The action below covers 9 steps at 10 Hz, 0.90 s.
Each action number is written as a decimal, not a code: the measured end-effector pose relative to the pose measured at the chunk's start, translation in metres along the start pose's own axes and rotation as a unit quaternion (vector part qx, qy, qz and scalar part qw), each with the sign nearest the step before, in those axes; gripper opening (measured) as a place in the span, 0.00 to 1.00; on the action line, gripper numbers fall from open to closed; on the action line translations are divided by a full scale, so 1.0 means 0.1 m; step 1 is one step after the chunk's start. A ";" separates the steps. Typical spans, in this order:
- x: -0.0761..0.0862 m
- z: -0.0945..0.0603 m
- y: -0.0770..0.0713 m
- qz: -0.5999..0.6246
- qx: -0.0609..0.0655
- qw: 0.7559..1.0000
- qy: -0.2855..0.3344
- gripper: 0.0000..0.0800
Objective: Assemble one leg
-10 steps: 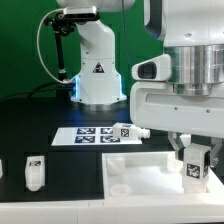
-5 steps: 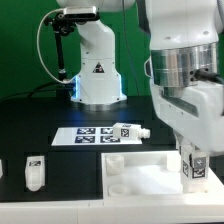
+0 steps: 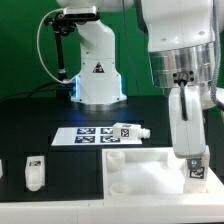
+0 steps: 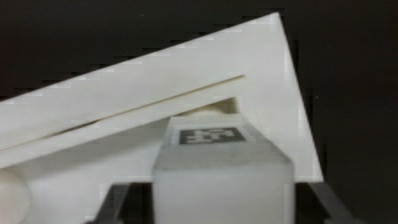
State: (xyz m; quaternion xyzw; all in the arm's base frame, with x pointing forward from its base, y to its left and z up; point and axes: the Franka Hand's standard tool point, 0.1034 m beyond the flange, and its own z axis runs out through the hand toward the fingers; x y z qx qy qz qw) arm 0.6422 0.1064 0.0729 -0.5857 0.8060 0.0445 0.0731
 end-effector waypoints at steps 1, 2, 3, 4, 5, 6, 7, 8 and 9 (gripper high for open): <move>0.00 0.01 0.01 -0.001 -0.001 1.000 0.000 0.44; 0.00 0.01 0.01 -0.002 -0.001 1.000 0.000 0.64; -0.03 -0.02 0.01 -0.010 -0.001 1.000 0.000 0.64; -0.13 -0.17 0.02 -0.027 0.004 1.000 -0.008 0.78; -0.19 -0.36 0.02 -0.042 0.012 0.999 -0.016 0.80; -0.20 -0.48 0.02 -0.048 0.015 0.998 -0.022 0.80; -0.20 -0.53 0.01 -0.054 0.008 0.998 -0.025 0.81; -0.19 -0.50 0.02 -0.054 0.010 0.998 -0.023 0.81; -0.20 -0.50 0.02 -0.055 0.009 0.998 -0.023 0.81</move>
Offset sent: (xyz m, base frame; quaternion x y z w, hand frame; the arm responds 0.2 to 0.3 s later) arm -0.0216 0.0098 0.0376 -0.0206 0.0271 -0.0738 0.9967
